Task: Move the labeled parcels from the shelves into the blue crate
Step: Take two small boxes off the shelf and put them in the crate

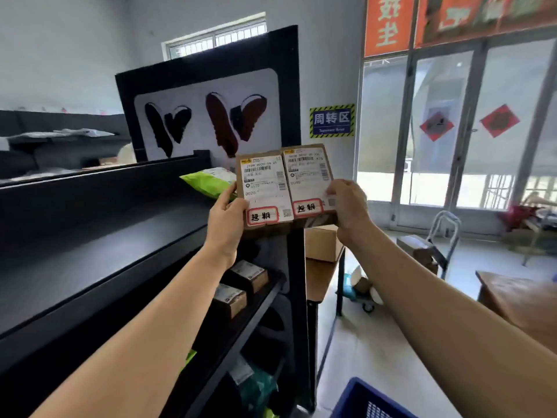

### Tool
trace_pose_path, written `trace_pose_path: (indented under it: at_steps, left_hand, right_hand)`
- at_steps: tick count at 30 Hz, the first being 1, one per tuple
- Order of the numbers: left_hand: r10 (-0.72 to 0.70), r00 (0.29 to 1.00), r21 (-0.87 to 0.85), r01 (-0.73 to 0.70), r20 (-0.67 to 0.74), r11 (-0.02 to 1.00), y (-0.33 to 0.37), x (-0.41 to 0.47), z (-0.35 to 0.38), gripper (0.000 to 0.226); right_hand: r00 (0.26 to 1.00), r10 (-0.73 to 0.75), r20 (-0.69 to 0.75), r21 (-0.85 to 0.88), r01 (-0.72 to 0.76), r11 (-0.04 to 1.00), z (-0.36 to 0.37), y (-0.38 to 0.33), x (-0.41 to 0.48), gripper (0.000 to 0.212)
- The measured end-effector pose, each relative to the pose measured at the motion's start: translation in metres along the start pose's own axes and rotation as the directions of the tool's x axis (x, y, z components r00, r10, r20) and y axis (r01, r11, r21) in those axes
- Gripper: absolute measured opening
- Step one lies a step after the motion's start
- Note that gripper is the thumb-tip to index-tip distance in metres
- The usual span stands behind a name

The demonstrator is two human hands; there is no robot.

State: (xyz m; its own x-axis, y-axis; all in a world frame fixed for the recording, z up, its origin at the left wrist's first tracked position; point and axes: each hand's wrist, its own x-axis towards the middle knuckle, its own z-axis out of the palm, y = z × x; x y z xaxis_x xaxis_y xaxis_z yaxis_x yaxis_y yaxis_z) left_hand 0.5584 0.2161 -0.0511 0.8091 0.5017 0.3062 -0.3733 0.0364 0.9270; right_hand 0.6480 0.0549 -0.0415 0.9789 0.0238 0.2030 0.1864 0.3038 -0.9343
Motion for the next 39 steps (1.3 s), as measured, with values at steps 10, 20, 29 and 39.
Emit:
trace_pose_path:
  at_steps: [10, 20, 29, 39]
  left_hand:
    - [-0.146, 0.914, -0.016, 0.164, 0.378, 0.986, -0.045, -0.065, 0.161, 0.039]
    - [-0.186, 0.798, 0.004, 0.225, 0.573, 0.974, -0.06, -0.18, 0.283, 0.04]
    - [-0.265, 0.746, 0.071, 0.282, 0.611, 0.957, -0.091, -0.249, 0.329, 0.041]
    - [-0.416, 0.614, 0.158, 0.429, 0.671, 0.889, -0.161, -0.283, 0.356, 0.038]
  right_hand:
    - [0.91, -0.048, -0.412, -0.037, 0.036, 0.999, -0.198, -0.034, -0.036, 0.011]
    - [0.782, -0.053, -0.621, -0.061, 0.02, 0.998, -0.356, -0.073, -0.117, 0.034]
    - [0.755, -0.002, -0.655, -0.054, -0.044, 0.998, -0.432, -0.067, -0.177, 0.026]
    - [0.652, 0.095, -0.752, -0.012, -0.158, 0.987, -0.481, -0.02, -0.216, 0.026]
